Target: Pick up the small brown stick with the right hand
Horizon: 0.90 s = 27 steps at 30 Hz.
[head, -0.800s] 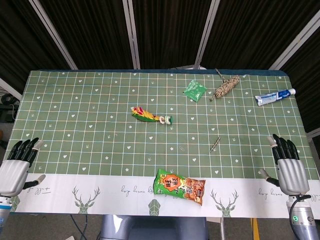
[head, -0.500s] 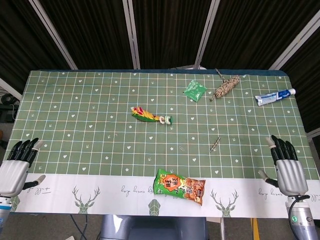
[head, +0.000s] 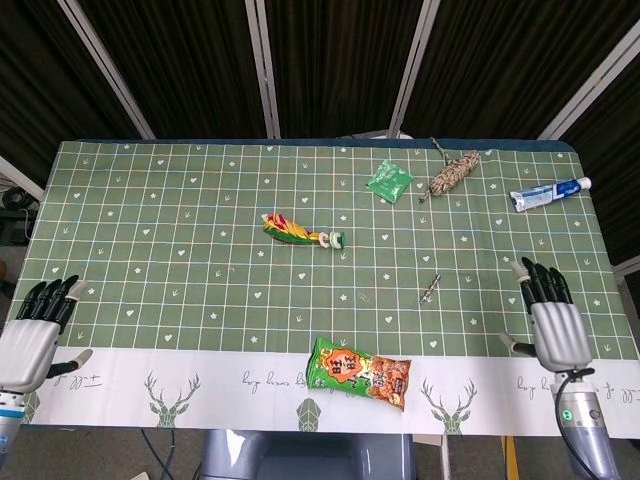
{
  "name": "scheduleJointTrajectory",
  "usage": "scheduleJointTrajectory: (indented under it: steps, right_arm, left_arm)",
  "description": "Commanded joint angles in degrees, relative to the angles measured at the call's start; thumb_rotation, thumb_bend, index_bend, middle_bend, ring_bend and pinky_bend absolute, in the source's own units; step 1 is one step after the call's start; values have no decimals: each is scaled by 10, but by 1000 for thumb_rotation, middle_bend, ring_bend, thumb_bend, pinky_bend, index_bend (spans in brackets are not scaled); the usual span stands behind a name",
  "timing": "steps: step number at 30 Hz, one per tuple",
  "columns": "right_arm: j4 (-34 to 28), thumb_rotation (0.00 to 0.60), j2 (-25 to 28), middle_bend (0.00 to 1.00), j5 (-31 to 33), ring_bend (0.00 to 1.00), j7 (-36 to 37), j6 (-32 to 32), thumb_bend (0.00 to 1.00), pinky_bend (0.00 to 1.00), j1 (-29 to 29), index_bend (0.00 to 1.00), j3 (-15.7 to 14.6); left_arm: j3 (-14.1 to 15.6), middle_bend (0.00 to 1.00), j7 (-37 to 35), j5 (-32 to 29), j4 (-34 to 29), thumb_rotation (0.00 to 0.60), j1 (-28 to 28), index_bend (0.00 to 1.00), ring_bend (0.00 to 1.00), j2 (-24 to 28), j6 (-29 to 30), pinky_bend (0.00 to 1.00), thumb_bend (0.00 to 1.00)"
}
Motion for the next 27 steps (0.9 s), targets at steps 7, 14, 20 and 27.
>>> scheduleJointTrajectory:
  steps: [7,14,20,27]
  right_arm:
    - [56,600,-69,0,62,0,-50,-64,39,30,49,0,34]
    - [118,600,-132,0,96,0,-78,-98,62,30,77,0,42]
    - [168,600,-175,0,120,0,-85,-116,62,30,91,0,49]
    - [219,600,-222,0,147,0,-86,-138,71,30,112,0,63]
  left_arm:
    - [-1,0,-2,-5,0,600,-3,0,0,0,-7,0,118]
    - [-2,0,1,-13,-5,600,-6,0,0,2,-16,0,117]
    - [-1,0,-3,-12,-5,600,-5,0,0,3,-14,0,118]
    - [-1,0,-5,-17,-8,600,-5,0,0,4,-18,0,117]
